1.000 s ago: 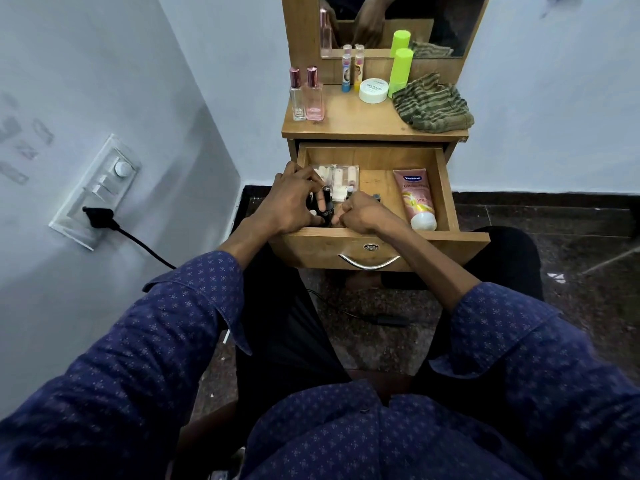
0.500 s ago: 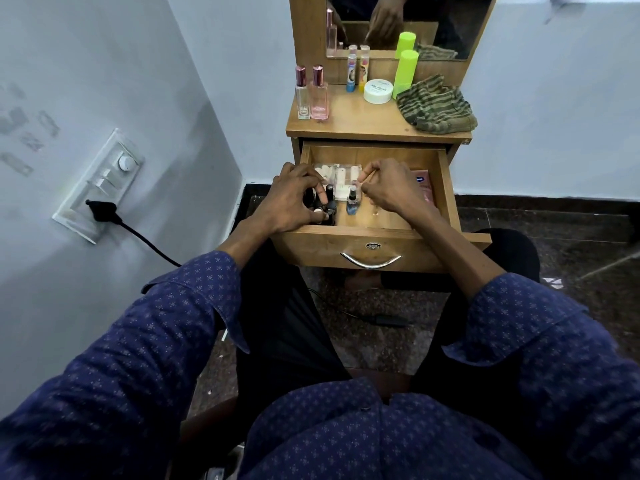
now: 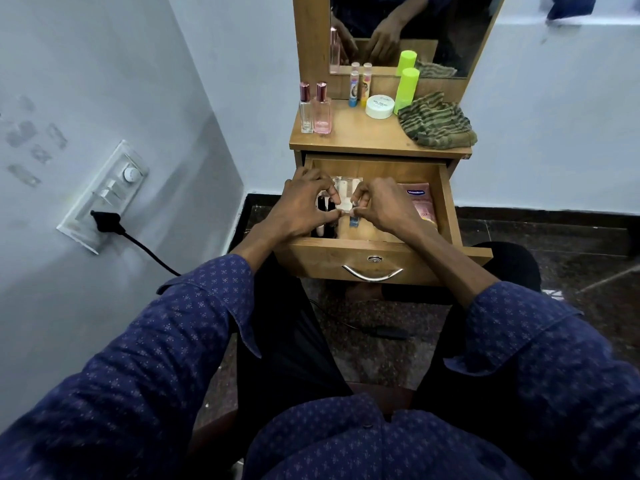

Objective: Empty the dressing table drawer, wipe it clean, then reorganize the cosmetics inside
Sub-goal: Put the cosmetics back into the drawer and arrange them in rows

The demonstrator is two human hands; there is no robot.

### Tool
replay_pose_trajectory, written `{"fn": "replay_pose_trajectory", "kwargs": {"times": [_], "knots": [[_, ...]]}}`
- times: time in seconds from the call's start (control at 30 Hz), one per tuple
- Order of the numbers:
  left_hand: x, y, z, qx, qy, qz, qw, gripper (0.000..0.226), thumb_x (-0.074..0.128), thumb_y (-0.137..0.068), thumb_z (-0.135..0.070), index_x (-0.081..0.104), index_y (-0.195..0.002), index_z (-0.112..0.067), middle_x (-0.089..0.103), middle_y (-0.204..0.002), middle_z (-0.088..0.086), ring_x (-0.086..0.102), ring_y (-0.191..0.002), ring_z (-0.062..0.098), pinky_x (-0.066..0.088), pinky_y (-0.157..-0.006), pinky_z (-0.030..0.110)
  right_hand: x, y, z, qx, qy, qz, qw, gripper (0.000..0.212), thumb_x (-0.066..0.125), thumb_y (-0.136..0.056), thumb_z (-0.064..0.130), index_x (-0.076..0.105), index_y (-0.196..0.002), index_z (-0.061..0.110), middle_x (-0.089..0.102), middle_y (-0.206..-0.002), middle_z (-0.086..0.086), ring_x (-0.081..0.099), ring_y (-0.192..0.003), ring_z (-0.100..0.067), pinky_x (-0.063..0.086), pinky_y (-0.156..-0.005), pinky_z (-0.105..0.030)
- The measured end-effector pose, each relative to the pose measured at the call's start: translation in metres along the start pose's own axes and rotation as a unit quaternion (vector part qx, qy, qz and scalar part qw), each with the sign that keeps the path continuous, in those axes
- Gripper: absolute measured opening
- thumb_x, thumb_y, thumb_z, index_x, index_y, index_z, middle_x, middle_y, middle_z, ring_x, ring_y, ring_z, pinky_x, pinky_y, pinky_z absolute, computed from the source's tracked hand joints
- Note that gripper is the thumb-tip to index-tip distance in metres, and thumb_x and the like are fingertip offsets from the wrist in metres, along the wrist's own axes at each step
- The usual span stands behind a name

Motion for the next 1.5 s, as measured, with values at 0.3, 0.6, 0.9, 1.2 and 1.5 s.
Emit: {"fn": "replay_pose_trajectory", "kwargs": {"times": [0.3, 0.6, 0.9, 1.2, 1.5], "knots": [[-0.024, -0.055, -0.025, 0.043, -0.056, -0.039, 0.997, 0.027, 0.061, -0.093, -0.053, 0.07, -0.1, -0.028, 0.063, -0.112, -0.006, 0.047, -0.115, 0.018, 0.047, -0.093, 0.047, -0.062, -0.037, 0.004, -0.024, 0.031, -0.079, 0.996, 0.015, 0.072, -0.094, 0.038, 0.076, -0.092, 0.023, 0.073, -0.091, -0.003, 0.065, -0.085, -0.023, 0.048, -0.067, -0.034], [-0.057, -0.15, -0.054, 0.038, -0.297, -0.091, 0.95, 0.027, 0.063, -0.091, -0.017, 0.064, -0.118, -0.011, 0.061, -0.129, 0.011, 0.051, -0.127, 0.032, 0.036, -0.107, 0.051, -0.131, -0.122, 0.011, -0.04, 0.114, -0.138, 0.983, 0.015, 0.061, -0.088, 0.011, 0.074, -0.092, 0.016, 0.073, -0.098, -0.011, 0.069, -0.09, -0.035, 0.057, -0.072, -0.042], [-0.069, -0.223, -0.042, -0.003, -0.329, -0.093, 0.94, 0.033, 0.067, -0.093, -0.015, 0.061, -0.126, -0.014, 0.059, -0.131, 0.009, 0.047, -0.129, 0.03, 0.043, -0.095, 0.046, -0.141, -0.188, 0.017, -0.069, 0.231, -0.147, 0.959, 0.018, 0.055, -0.096, 0.006, 0.069, -0.105, 0.003, 0.066, -0.115, -0.018, 0.065, -0.106, -0.044, 0.036, -0.068, -0.042], [-0.059, -0.244, -0.037, 0.016, -0.274, -0.069, 0.959, 0.019, 0.06, -0.099, -0.012, 0.065, -0.117, -0.011, 0.067, -0.121, 0.012, 0.054, -0.114, 0.031, 0.041, -0.083, 0.04, -0.126, -0.209, 0.008, -0.074, 0.2, -0.137, 0.967, 0.017, 0.053, -0.094, 0.006, 0.064, -0.107, 0.005, 0.067, -0.117, -0.021, 0.064, -0.104, -0.046, 0.03, -0.067, -0.043], [-0.076, -0.221, -0.057, 0.017, -0.25, -0.151, 0.956, 0.023, 0.05, -0.094, -0.002, 0.067, -0.093, -0.017, 0.069, -0.096, 0.009, 0.06, -0.101, 0.031, 0.033, -0.086, 0.044, -0.13, -0.185, 0.011, -0.103, 0.076, -0.188, 0.974, 0.017, 0.066, -0.086, 0.01, 0.06, -0.102, 0.01, 0.071, -0.104, -0.019, 0.062, -0.098, -0.048, 0.041, -0.065, -0.046]]}}
Point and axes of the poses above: each hand's wrist, its own y-axis away from the middle knuckle, its own x-axis out of the palm, z = x × y, the point moved 5 cm from there along -y, towards the middle knuckle
